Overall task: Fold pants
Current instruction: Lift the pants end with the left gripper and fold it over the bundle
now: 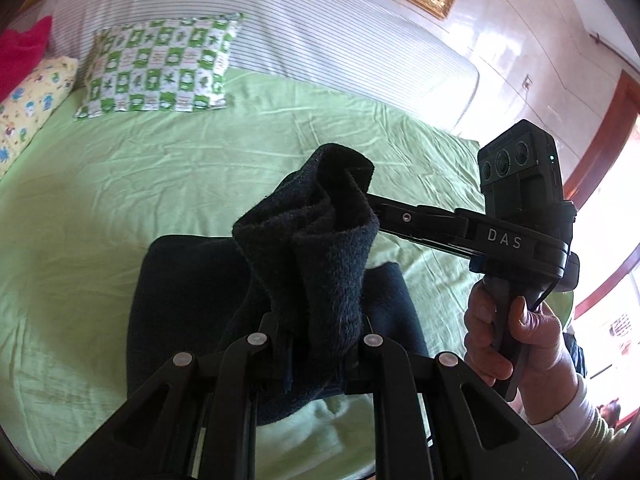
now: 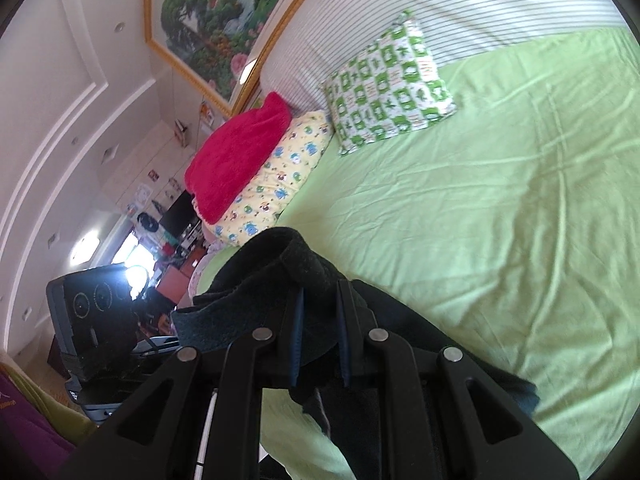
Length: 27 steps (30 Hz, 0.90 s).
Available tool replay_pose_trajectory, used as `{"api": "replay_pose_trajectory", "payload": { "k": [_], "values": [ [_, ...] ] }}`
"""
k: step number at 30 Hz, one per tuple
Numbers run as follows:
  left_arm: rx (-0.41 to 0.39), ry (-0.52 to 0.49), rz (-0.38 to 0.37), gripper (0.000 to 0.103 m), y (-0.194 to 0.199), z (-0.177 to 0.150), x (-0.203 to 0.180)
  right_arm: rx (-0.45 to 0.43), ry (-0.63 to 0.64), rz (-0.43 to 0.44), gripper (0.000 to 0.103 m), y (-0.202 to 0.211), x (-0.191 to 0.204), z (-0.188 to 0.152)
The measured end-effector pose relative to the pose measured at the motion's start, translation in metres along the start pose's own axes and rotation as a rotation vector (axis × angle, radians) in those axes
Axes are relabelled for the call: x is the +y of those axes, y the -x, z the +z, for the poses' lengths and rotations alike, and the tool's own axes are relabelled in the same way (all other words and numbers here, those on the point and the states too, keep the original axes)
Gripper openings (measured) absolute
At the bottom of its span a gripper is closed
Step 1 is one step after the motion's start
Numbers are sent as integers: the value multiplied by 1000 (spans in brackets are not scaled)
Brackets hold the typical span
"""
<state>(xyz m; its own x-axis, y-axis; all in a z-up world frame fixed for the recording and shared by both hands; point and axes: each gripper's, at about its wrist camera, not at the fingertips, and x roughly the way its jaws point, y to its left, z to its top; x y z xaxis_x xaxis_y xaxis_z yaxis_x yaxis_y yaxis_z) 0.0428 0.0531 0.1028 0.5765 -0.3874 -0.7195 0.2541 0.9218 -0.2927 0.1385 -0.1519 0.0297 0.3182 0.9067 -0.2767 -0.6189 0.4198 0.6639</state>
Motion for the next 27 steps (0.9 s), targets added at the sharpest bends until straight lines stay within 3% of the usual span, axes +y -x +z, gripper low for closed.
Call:
{"api": "replay_pose_trajectory", "payload": {
  "k": [21,27],
  "values": [
    [61,-116,-19,16,-46,-10,-50,-68,-94,-48,17,42,-47,-26],
    [112,-141,-28,18,-67,-19,-55,-59,-129,-93,17,46,-62,-38]
  ]
}}
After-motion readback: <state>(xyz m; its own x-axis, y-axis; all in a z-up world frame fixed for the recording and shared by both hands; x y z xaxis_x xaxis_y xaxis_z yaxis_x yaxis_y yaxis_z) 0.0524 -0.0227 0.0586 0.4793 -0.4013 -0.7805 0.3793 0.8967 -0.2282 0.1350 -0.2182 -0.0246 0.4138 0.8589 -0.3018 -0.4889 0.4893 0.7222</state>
